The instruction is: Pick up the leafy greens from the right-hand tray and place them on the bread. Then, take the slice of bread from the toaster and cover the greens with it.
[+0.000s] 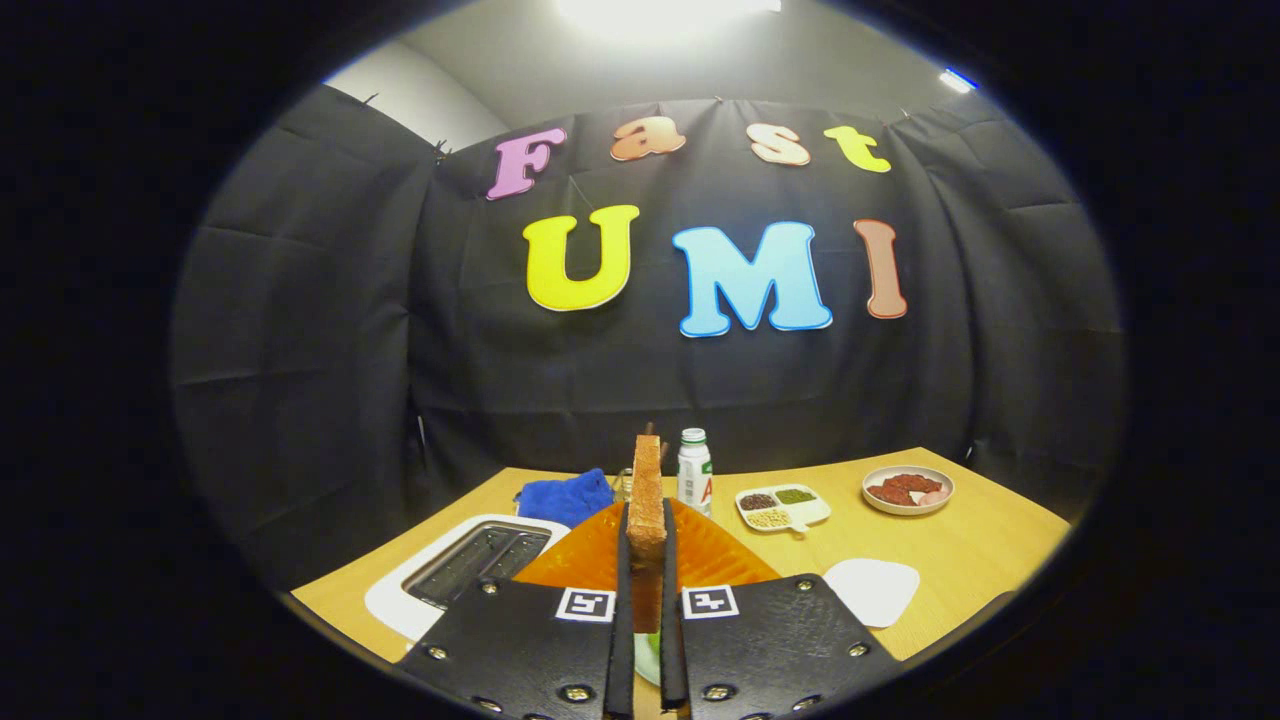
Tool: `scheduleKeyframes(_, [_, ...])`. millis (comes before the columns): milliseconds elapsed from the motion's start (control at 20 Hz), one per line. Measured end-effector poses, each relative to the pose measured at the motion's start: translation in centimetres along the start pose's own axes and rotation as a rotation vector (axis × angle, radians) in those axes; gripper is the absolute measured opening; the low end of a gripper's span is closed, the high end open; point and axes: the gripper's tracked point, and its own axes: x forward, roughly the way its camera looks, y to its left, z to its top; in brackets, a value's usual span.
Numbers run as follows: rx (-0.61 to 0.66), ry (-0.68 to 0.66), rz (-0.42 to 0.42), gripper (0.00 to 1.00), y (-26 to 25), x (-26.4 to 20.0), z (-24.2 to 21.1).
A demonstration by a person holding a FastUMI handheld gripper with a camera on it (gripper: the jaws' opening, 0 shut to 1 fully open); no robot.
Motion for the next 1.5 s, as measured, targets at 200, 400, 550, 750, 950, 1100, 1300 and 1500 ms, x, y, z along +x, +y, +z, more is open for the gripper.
scheduleKeyframes(200, [0.016, 0.039, -0.02, 0.1, -2.5, 0.5, -1.5])
scheduleKeyframes(400, [0.025, 0.063, -0.024, 0.1, -3.8, 0.9, -2.8])
scheduleKeyframes(550, [0.026, 0.089, -0.024, 0.1, -4.5, 1.0, -3.8])
scheduleKeyframes(750, [0.027, 0.101, 0.016, 0.1, -5.0, 1.3, -4.9])
scheduleKeyframes(950, [0.052, 0.118, 0.096, 0.1, -5.5, 1.5, -6.2])
scheduleKeyframes(1100, [0.091, 0.134, 0.193, 0.1, -5.2, 1.6, -7.3])
scheduleKeyframes(1300, [0.15, 0.19, 0.243, 0.1, -5.8, 2.0, -9.1])
scheduleKeyframes(1500, [0.188, 0.227, 0.28, 0.1, -5.1, 2.1, -10.1])
